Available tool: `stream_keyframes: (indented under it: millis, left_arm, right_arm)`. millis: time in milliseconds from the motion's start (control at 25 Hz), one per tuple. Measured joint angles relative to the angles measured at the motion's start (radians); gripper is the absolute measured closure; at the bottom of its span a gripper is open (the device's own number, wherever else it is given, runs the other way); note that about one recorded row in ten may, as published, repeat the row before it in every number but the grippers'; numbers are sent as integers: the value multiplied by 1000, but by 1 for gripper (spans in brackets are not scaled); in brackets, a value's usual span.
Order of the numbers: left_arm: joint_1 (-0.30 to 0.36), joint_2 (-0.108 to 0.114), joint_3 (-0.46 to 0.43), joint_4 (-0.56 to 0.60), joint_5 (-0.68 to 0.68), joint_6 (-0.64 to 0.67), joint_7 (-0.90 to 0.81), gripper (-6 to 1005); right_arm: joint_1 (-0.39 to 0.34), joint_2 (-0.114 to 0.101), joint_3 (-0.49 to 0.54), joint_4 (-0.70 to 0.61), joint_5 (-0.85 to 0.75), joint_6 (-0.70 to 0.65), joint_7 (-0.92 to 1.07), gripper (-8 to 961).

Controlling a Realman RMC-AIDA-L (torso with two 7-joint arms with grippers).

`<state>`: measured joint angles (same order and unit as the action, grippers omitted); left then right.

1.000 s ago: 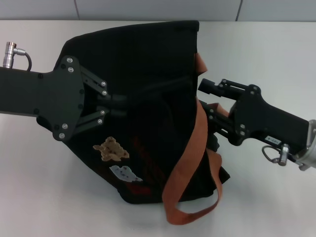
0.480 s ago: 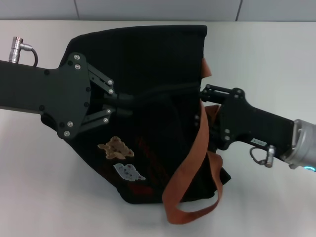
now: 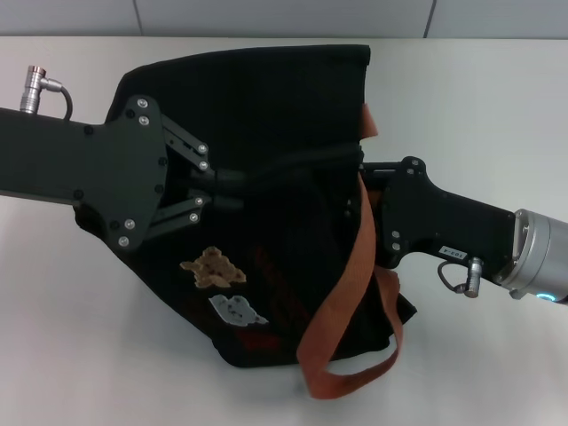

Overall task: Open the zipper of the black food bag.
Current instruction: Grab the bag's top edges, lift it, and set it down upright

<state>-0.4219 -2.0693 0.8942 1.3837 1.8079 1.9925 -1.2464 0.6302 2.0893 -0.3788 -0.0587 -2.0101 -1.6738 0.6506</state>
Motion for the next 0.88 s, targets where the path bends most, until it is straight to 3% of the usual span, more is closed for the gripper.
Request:
stream_keyframes:
  millis: [480,880]
  left_arm:
    - [7,0,2,1,-24,0,7,910]
    - [11,0,2,2,-27,0,10,910]
  right_arm:
    - [-13,0,15,4,8,1,2,890]
    - [-24,-3,49,2,10,13,4,915]
